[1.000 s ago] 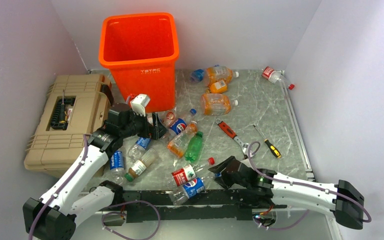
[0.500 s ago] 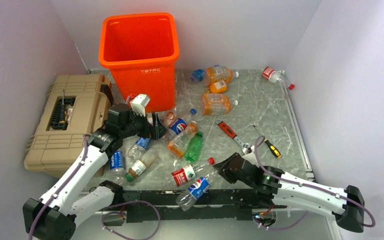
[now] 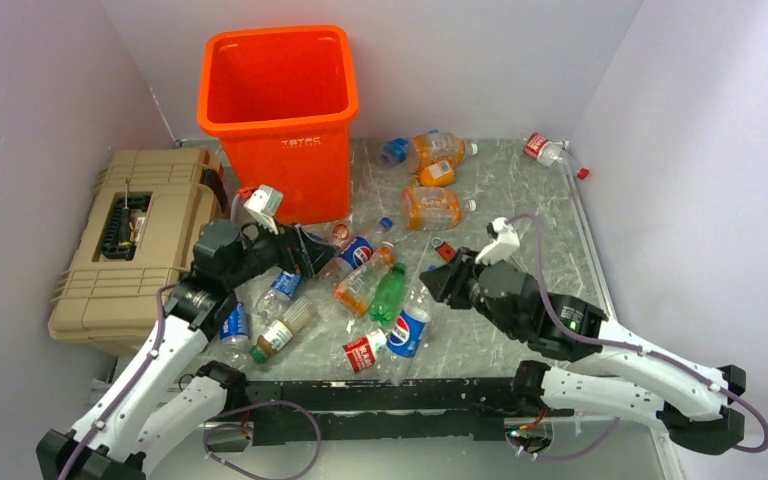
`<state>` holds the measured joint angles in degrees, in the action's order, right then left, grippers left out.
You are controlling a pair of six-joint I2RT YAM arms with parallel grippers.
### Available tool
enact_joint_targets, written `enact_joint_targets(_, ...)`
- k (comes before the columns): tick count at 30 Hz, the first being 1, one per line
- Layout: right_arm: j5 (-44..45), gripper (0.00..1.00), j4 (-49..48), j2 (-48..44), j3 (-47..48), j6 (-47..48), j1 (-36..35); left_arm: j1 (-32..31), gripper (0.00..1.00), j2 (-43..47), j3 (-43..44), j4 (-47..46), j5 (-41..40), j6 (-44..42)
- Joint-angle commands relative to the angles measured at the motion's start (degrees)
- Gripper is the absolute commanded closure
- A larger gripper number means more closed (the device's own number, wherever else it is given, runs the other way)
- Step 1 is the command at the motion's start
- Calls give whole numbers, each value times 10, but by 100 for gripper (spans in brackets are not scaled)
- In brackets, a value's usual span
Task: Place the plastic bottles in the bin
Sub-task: Pick up the plastic bottle from the corner of the board.
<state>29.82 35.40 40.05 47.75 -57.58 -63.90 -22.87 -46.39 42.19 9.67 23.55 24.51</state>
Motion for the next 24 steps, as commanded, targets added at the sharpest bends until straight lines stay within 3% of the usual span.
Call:
enact_joint_targets(1,-30,100,-100,67,87,248,1,-2,1,30,-34,-265,113,61)
enact_joint_targets(6,-152,100,-157,119,140,326,35,-8,0,-39,16,-314,301,85)
enact_joint_targets(9,-230,100,-186,141,156,334,67,-15,1,-77,3,-393,360,141)
enact_joint_targets(18,-357,100,-300,175,151,284,147,-16,1,-106,-53,-529,372,223)
enact_joint_targets(24,-411,100,-349,221,174,268,149,-18,1,-92,-36,-407,335,153)
